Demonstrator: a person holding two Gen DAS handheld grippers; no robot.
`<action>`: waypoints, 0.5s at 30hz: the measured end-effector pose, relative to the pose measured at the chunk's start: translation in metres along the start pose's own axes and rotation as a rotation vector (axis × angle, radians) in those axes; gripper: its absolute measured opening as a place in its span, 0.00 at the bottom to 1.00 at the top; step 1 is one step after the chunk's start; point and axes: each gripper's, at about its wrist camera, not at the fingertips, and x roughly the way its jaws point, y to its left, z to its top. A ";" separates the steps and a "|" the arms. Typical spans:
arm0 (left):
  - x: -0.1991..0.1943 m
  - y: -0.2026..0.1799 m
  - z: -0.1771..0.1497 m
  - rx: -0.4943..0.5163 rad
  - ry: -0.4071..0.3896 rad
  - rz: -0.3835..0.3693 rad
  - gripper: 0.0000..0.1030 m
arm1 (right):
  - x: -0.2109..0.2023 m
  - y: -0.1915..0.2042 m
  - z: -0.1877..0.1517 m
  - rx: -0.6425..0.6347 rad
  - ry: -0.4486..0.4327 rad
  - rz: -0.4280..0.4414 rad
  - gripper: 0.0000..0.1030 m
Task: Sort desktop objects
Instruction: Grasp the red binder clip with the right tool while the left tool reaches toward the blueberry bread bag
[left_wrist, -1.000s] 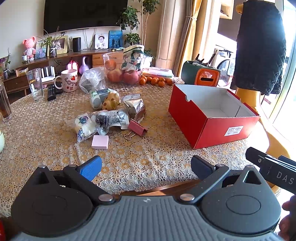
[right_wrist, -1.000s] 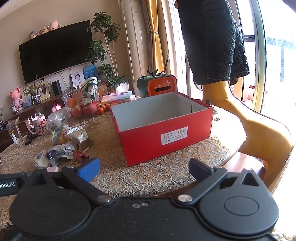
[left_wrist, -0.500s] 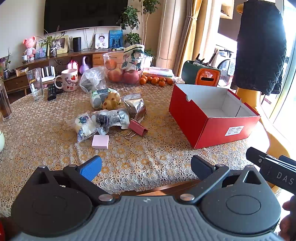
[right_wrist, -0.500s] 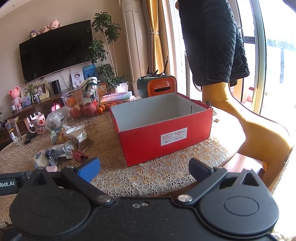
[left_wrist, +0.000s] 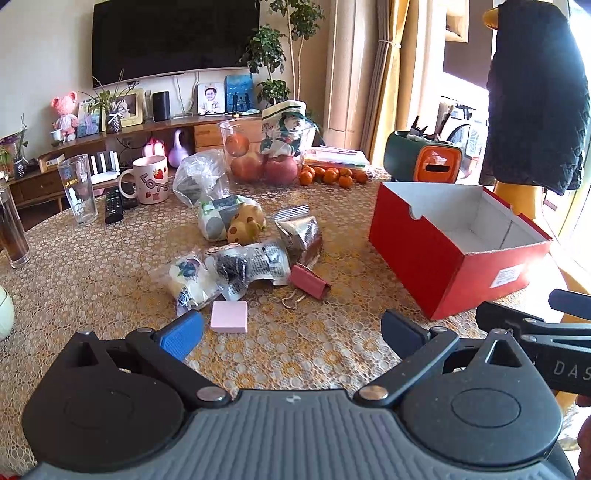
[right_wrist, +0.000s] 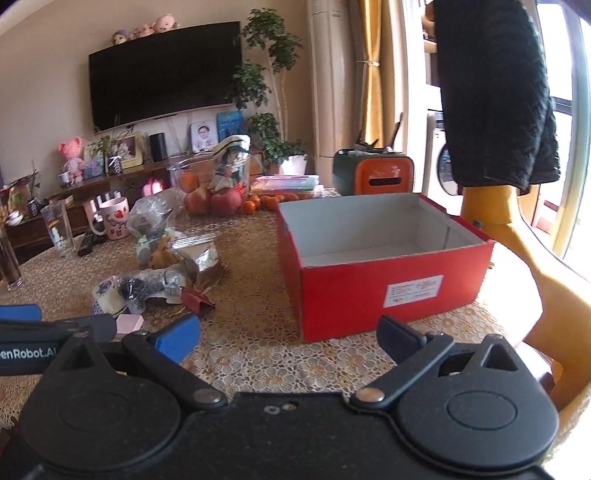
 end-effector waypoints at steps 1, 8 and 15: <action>0.009 0.007 0.002 -0.003 0.005 0.008 1.00 | 0.008 0.004 0.003 -0.022 0.009 0.012 0.99; 0.062 0.049 0.012 -0.026 0.024 0.069 1.00 | 0.060 0.029 0.016 -0.119 0.057 0.072 0.98; 0.108 0.077 0.013 -0.032 0.066 0.117 1.00 | 0.105 0.044 0.014 -0.144 0.113 0.090 0.97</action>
